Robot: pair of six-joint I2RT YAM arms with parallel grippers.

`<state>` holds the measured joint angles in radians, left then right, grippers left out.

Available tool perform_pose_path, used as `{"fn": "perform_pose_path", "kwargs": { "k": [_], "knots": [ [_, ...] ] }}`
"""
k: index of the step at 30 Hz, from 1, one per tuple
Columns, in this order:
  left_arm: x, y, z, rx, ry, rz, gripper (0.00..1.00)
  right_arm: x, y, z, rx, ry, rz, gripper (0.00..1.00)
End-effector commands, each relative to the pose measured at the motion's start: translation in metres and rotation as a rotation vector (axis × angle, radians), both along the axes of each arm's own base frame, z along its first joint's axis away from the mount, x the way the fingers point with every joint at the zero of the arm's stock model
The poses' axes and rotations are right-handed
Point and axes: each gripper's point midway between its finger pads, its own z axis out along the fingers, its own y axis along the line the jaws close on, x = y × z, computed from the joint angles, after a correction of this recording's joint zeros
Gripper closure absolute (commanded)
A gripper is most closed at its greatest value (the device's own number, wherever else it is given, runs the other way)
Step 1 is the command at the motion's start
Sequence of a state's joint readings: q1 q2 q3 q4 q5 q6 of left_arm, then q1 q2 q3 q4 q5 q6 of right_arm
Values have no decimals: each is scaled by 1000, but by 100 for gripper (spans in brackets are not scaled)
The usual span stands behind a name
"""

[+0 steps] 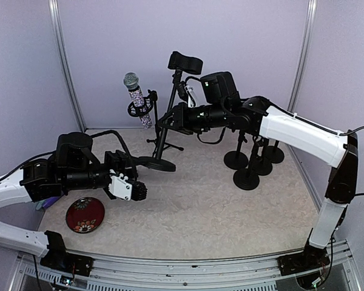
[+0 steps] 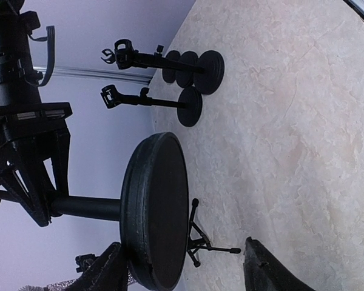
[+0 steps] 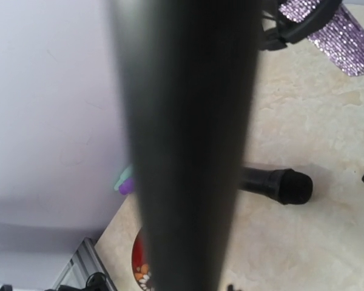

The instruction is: Remove the microphone from the stand

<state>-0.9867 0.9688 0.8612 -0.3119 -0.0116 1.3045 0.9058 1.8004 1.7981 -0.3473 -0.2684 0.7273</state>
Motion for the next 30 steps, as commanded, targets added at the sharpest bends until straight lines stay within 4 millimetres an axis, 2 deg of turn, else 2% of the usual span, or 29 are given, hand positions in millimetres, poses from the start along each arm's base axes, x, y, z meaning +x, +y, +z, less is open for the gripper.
{"fn": "perform_pose_path", "kwargs": {
  "k": [1,4,7,10,13,15,19,23,25,30],
  "knots": [
    [9,-7,10,-59,11,46,38,-11,-1,47,125,-69,23,100],
    [10,-5,3,-48,13,56,39,-16,2,50,151,-90,26,100],
    [11,-6,-1,-42,13,58,50,-21,9,49,150,-112,41,100],
    [14,-9,0,-46,29,61,70,-28,16,46,140,-117,65,100],
    [15,-9,-3,-43,44,65,92,-34,21,54,148,-155,90,100],
    [16,-7,-6,-36,47,75,100,-41,23,63,163,-196,108,100],
    [20,-2,-10,-35,9,92,100,-59,21,73,217,-249,177,100],
    [23,-3,5,-124,-26,110,100,-77,16,80,276,-297,258,100],
    [22,-4,12,-165,-27,110,100,-92,13,80,317,-326,322,100],
    [15,-4,30,-272,-74,77,100,-132,1,100,430,-445,521,100]
  ]
}}
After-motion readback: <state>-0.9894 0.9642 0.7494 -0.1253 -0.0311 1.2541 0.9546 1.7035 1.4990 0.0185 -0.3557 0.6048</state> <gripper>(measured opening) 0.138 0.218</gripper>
